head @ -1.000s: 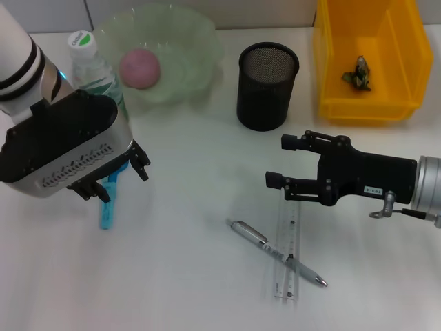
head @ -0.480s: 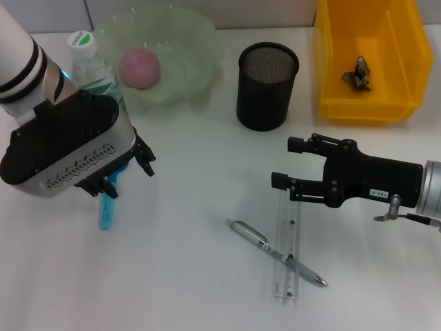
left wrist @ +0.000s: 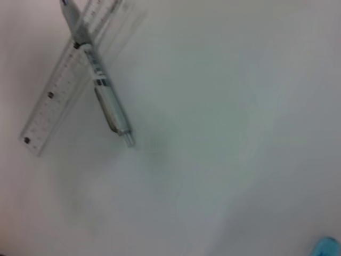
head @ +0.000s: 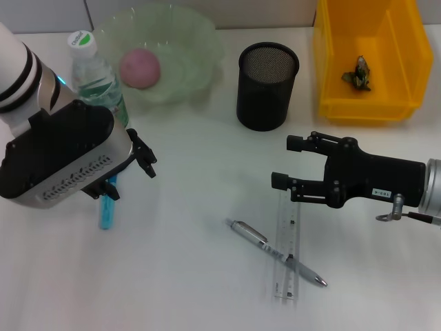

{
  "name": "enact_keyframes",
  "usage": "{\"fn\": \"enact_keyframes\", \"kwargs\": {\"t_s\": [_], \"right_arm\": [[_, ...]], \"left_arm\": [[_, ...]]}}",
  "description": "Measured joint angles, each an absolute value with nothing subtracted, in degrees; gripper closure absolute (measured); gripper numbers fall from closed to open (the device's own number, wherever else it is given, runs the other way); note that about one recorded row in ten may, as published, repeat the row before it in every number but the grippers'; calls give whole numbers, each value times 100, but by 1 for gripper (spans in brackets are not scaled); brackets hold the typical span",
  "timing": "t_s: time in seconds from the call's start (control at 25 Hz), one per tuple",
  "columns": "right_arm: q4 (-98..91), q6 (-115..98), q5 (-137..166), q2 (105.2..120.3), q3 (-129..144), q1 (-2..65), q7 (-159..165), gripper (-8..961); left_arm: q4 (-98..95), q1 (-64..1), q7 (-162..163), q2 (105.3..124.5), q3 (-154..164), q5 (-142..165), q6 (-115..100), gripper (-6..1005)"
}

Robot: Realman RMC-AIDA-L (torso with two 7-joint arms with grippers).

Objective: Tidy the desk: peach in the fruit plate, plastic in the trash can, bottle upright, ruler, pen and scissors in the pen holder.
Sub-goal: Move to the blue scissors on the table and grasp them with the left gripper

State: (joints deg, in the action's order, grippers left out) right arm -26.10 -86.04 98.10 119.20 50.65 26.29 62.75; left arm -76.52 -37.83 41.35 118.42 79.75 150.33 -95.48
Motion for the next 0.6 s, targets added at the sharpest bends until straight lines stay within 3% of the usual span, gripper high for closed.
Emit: {"fn": "enact_keyframes", "kwargs": {"t_s": [0.6], "right_arm": [[-2637,-8675,9832,11917,5062,2508,6275,139]], "left_arm": [[-7557,-3777,4377,11856,8359,15315,-9456,394]]}}
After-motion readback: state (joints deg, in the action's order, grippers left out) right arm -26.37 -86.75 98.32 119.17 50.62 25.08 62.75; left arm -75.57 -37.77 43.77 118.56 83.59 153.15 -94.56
